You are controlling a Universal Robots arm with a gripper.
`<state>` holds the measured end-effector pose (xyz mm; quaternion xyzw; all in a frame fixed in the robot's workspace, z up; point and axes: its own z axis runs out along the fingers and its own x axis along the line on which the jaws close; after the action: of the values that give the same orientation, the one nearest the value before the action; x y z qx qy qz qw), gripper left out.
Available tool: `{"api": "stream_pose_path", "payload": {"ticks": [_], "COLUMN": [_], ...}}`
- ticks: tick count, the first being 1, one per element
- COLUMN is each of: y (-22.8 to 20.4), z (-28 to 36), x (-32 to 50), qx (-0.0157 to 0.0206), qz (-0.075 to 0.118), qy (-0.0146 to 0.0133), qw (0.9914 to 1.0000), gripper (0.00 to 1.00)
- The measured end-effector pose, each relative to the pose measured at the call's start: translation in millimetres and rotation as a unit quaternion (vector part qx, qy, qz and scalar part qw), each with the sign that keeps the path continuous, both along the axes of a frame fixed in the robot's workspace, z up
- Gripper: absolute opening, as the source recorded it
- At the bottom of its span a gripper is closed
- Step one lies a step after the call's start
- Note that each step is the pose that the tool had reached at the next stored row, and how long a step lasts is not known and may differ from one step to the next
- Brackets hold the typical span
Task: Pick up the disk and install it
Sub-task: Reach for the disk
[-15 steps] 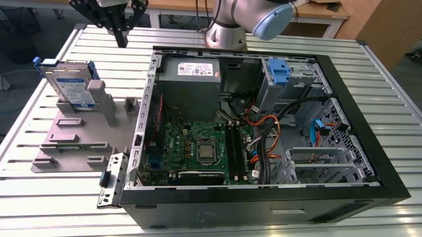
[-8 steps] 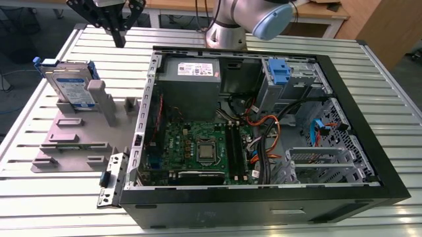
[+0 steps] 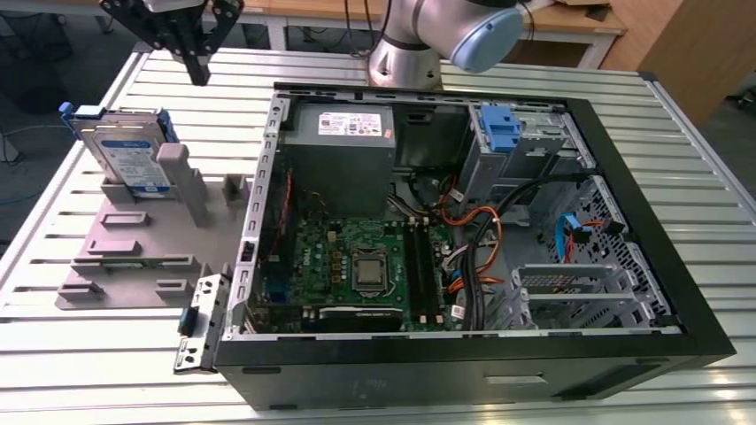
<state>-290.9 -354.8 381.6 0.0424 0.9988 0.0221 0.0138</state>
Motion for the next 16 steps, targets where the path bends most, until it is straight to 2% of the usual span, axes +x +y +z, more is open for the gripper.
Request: {"api": "stream_pose_path", "payload": {"ticks": [16], "y": [0.0], "z": [-2.8], "x": [-39.8], "qx": [0.0], "qz": [0.0], "qy": [0.0], "qw": [1.0], "gripper": [0.11]}}
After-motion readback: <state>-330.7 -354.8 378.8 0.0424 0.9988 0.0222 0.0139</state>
